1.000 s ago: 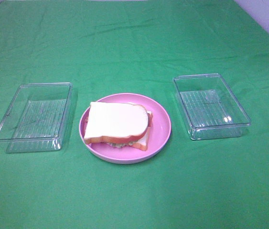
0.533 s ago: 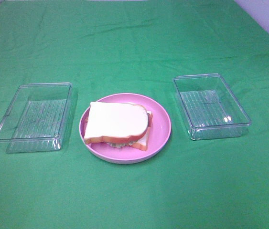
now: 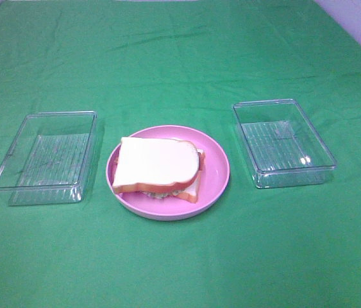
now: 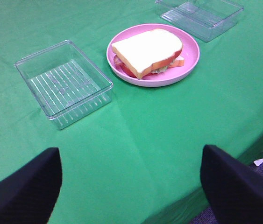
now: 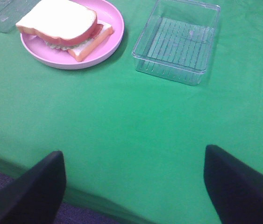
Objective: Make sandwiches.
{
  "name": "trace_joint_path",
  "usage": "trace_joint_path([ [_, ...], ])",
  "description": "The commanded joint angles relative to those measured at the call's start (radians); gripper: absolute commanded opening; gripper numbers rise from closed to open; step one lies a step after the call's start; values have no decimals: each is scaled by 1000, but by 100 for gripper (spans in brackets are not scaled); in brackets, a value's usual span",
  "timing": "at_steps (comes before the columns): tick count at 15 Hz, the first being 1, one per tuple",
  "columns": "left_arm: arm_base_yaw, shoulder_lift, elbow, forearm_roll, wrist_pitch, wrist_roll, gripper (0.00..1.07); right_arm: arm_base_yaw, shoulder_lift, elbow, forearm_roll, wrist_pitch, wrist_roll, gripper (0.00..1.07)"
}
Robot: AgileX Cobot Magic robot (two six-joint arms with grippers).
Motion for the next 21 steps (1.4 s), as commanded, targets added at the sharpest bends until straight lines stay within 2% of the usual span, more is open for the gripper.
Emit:
trace_joint_path([
  [1,-5,-18,2,-8,-10,3,78,-1,-9,4,8,-12,4,76],
  [7,9,-18,2,-8,-10,3,78,-3,-9,4,12,-12,4,76],
  [10,170,-18,2,-8,-10,3,78,-109,-9,4,27,-13,4,76],
  [14,519,-18,2,-8,-10,3,78,-284,-18,4,26,-13,4,76],
  [15,566,-19,2,-8,-10,3,78,-309,-35,4,26,-13,4,76],
  [17,602,-20,2,-8,-10,3,78,-353,-84,4,28,-13,4,76],
  [21,608,-23,2,-8,-10,3,78,-351,-140,4,30,-13,4,76],
])
